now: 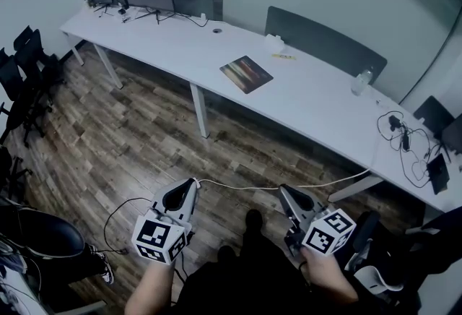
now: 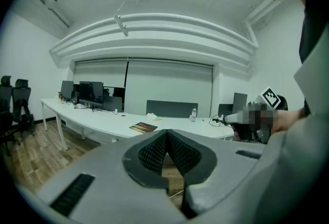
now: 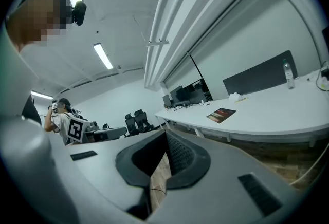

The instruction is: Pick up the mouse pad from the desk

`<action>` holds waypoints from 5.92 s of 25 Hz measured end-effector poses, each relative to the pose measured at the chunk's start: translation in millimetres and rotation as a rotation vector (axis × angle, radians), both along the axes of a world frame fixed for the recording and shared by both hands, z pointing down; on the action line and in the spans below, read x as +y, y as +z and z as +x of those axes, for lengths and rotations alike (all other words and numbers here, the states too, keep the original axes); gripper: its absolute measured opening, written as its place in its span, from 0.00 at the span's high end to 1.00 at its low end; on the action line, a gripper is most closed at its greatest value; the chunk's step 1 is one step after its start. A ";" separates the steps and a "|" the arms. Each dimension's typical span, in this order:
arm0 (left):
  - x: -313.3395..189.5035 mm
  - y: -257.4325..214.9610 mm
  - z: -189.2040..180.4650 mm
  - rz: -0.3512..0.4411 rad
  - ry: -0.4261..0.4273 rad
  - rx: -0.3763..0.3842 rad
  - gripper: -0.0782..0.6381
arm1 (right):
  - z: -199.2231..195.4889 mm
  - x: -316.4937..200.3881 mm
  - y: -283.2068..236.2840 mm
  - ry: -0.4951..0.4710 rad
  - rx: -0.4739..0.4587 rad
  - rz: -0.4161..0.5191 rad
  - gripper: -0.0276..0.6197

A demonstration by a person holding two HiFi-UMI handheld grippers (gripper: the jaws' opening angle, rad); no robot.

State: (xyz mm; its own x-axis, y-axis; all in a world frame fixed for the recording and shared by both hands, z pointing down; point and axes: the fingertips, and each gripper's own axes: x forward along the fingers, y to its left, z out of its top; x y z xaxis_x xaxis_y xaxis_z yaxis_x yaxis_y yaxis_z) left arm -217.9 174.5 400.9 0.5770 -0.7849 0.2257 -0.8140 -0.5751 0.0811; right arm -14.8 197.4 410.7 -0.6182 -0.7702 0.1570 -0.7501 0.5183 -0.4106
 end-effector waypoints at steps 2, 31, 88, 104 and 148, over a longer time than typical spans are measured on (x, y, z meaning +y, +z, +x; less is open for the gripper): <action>-7.2 0.5 2.5 0.013 0.001 -0.047 0.88 | 4.5 -11.9 0.9 0.007 -0.008 0.003 0.97; -323.1 -8.8 99.5 -0.029 -0.051 0.009 0.88 | 59.8 -335.8 21.6 -0.204 0.008 -0.083 0.97; -572.7 191.5 215.4 -0.246 0.349 -0.249 0.37 | 89.5 -516.1 155.8 -0.057 -0.126 -0.358 0.97; -603.6 295.5 228.6 -0.386 0.504 -0.452 0.15 | 103.5 -531.1 176.8 -0.055 -0.133 -0.412 0.97; -640.3 300.4 217.7 -0.338 0.405 -0.431 0.82 | 75.0 -525.2 177.4 -0.061 -0.125 -0.425 0.97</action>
State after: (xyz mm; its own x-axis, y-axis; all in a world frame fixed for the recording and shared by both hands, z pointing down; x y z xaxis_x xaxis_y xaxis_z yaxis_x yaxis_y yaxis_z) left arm -0.2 -465.9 701.3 0.6143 -0.3715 0.6962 -0.5398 -0.8414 0.0272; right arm 60.2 -327.8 588.1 -0.6950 -0.6147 0.3730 -0.6545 0.3261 -0.6821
